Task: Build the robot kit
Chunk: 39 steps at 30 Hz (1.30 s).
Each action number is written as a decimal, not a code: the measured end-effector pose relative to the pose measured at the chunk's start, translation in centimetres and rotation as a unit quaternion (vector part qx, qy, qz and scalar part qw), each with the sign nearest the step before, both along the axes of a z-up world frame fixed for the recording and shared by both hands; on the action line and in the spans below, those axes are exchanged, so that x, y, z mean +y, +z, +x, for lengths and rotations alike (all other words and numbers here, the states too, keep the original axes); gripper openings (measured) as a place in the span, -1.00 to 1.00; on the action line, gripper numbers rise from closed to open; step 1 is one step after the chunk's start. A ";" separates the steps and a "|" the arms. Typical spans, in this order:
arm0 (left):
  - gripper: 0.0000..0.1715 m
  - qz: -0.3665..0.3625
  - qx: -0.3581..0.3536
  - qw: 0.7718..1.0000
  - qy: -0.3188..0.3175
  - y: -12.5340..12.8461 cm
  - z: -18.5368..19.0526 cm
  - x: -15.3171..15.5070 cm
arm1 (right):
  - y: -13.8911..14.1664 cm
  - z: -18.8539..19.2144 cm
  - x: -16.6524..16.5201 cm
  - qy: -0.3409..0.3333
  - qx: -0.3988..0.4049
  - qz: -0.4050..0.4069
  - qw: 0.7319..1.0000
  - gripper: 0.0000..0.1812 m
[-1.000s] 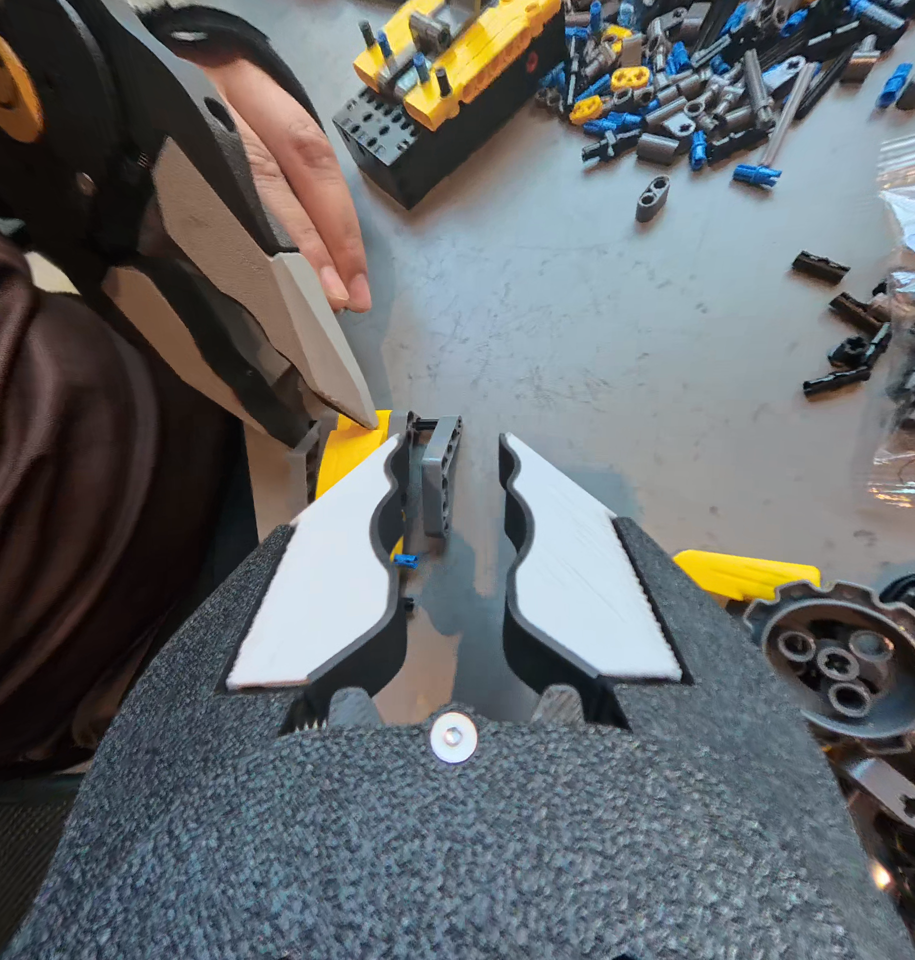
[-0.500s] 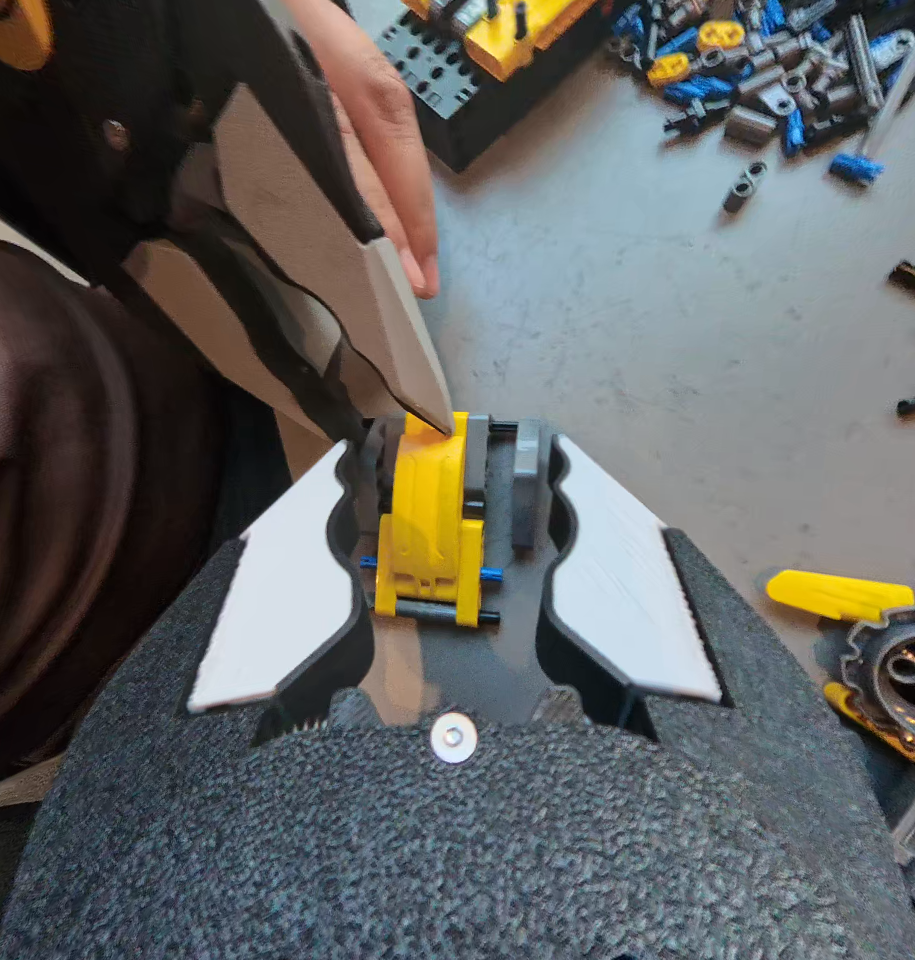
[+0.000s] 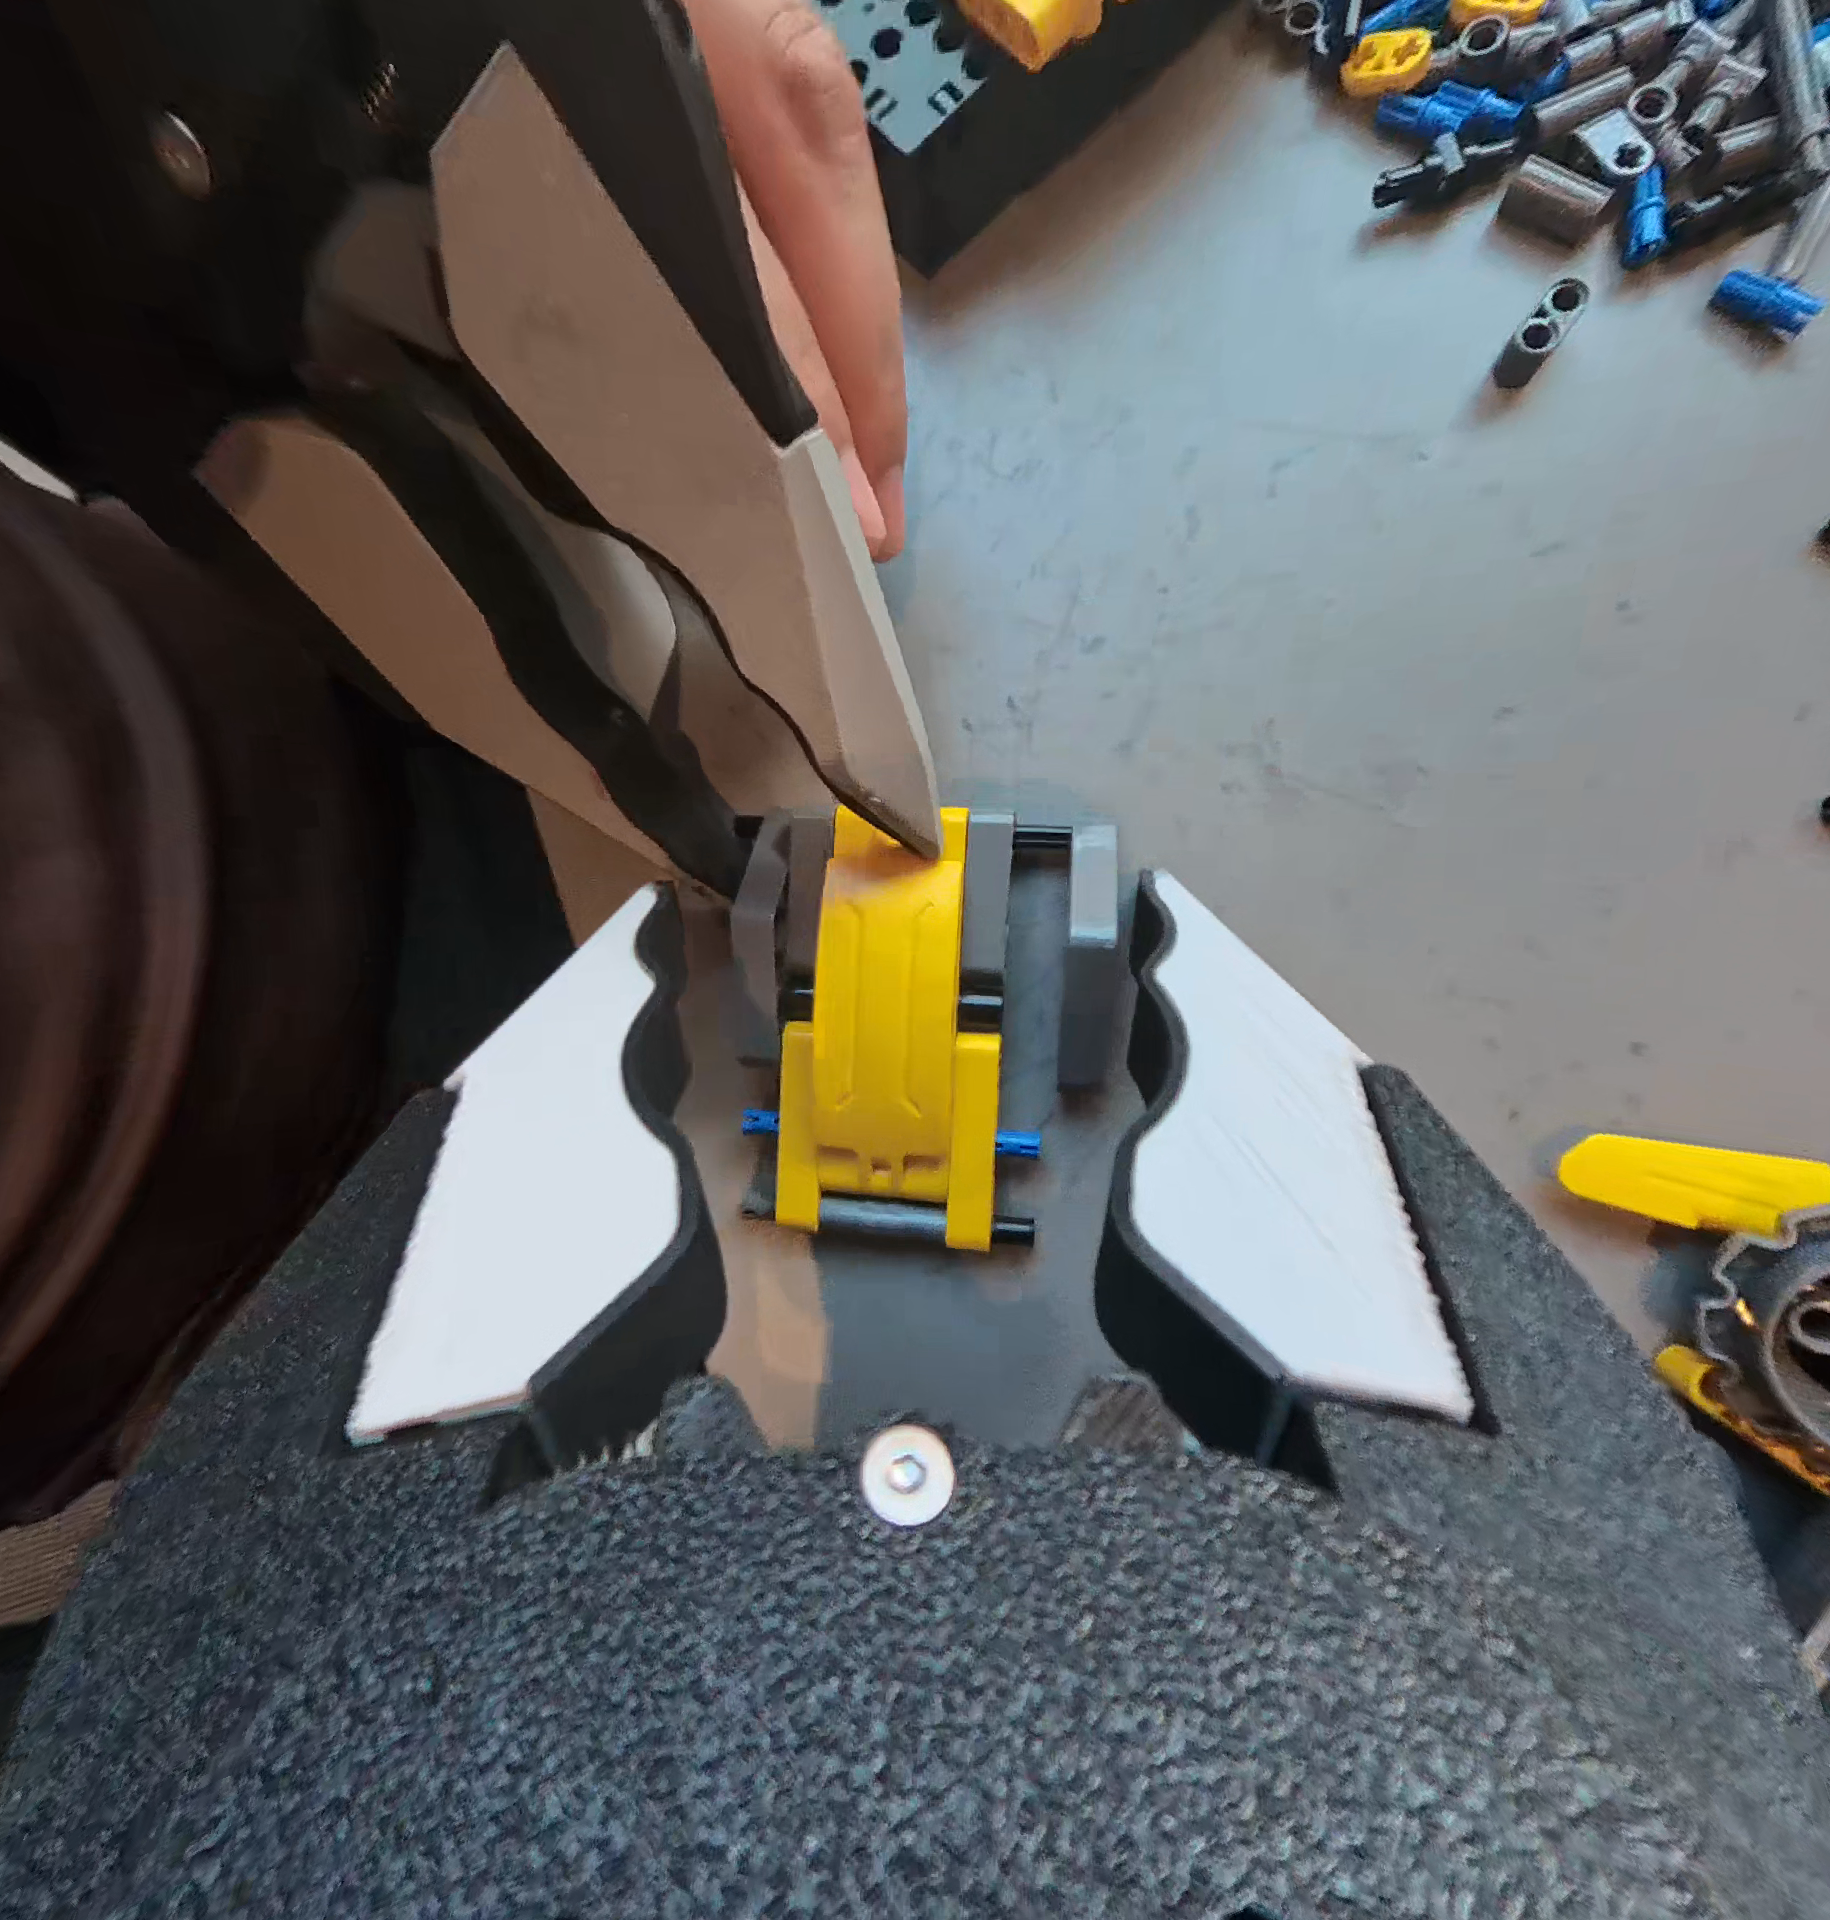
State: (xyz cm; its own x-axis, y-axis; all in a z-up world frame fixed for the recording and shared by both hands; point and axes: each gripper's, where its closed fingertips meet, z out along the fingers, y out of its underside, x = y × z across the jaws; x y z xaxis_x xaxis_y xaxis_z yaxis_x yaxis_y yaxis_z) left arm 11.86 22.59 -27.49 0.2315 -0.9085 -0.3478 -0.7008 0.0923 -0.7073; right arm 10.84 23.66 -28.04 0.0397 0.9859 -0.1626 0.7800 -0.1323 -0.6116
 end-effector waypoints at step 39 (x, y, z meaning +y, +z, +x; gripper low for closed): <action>-0.40 -0.102 -0.121 0.984 0.087 2.9 -1.3 0.0 | 3.1 0.5 0.6 -0.003 0.083 0.296 0.952 -0.23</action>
